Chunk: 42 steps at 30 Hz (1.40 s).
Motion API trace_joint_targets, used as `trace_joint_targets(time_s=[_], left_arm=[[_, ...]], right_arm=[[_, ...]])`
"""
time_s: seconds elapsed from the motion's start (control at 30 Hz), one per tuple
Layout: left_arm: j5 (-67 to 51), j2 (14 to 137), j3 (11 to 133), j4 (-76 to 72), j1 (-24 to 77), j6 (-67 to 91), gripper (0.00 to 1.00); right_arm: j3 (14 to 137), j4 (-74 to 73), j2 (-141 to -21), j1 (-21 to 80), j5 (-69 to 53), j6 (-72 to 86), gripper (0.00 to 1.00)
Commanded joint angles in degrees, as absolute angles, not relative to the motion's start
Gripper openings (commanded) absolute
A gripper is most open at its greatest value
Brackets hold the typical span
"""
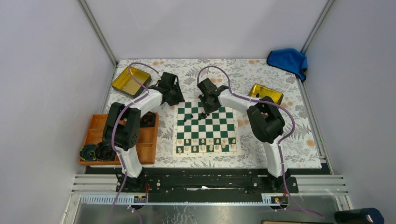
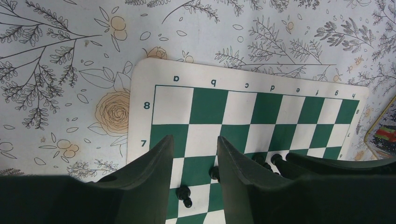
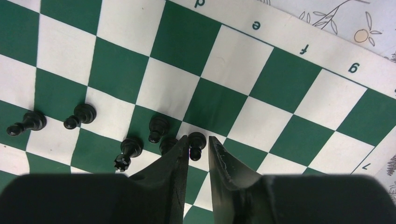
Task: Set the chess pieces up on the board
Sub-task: Pick up the chess piece from the chessboard, then place the chess piece on the chessboard.
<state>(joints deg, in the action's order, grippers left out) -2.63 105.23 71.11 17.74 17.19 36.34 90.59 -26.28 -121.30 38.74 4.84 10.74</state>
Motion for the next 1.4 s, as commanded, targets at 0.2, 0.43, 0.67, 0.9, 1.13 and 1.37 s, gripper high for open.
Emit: trace_joint_targets(time_s=[0.2, 0.43, 0.67, 0.9, 1.13, 1.37], left_arm=[[-3.0, 103.8, 69.9, 16.3, 16.9, 35.9, 0.46], [-3.0, 103.7, 69.8, 16.6, 16.9, 35.9, 0.46], [-2.3, 103.4, 70.4, 17.1, 16.9, 35.7, 0.46], [-2.2, 103.4, 70.6, 17.5, 16.9, 35.6, 0.46], [-1.7, 103.0, 70.7, 18.1, 16.9, 35.4, 0.46], [-1.5, 102.7, 70.8, 18.8, 16.9, 35.2, 0.46]], right_arm=[[89.3, -26.9, -119.6, 39.2, 4.3, 10.8, 0.24], [89.8, -27.4, -119.5, 39.2, 5.1, 10.6, 0.11], [89.8, -27.7, -117.5, 39.1, 8.8, 9.8, 0.05], [89.1, -28.1, -115.2, 38.7, 13.7, 9.0, 0.01], [85.9, -27.3, -112.7, 35.2, 15.2, 10.1, 0.0], [81.4, -25.7, -110.4, 31.8, 14.1, 11.3, 0.0]])
